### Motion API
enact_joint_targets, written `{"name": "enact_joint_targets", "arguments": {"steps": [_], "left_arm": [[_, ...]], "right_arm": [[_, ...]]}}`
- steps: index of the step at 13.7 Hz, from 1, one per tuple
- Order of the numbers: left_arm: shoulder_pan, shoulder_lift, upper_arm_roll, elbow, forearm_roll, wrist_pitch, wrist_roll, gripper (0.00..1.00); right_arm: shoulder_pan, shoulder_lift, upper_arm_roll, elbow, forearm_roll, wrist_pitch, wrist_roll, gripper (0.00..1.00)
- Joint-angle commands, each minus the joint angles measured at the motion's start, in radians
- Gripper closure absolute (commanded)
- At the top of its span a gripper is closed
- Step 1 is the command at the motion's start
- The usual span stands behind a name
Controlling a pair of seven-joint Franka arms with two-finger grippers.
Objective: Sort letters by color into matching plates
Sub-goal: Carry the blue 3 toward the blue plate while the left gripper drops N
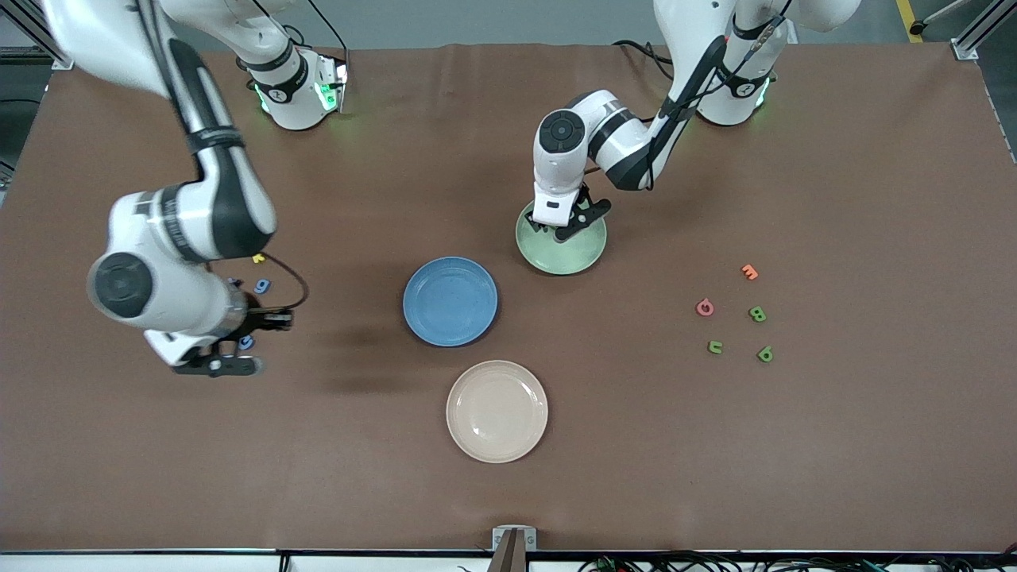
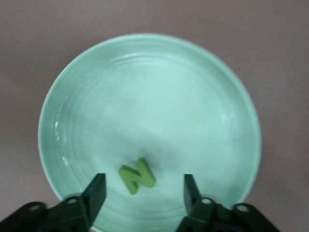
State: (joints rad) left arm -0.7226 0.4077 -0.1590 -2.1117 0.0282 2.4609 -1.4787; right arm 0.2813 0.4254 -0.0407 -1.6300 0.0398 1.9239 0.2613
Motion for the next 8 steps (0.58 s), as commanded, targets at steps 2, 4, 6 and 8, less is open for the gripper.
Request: {"name": "enact_joint_targets", "arguments": {"steps": [2,4,6,8], "left_arm": [[0.075,0.000,0.025,0.116,0.018,-0.075,0.017,0.00],[0.178,0.000,0.024,0.171,0.016,-0.114,0.125,0.00],[0.280,-0.001,0.024,0.203,0.018,-0.117,0.170,0.00],[0.372,0.025,0.026,0.243,0.041,-0.117,0.170,0.00]], "right_arm": [[0.134,0.010,-0.011,0.035,0.063,-0.008,0.140,0.84],[0.179,0.018,-0.011,0.044,0.095,0.000,0.145,0.84],[0.219,0.045,-0.011,0.036,0.103,0.047,0.154,0.84],[0.260,0.096,-0.011,0.036,0.103,0.102,0.154,0.84]]}}
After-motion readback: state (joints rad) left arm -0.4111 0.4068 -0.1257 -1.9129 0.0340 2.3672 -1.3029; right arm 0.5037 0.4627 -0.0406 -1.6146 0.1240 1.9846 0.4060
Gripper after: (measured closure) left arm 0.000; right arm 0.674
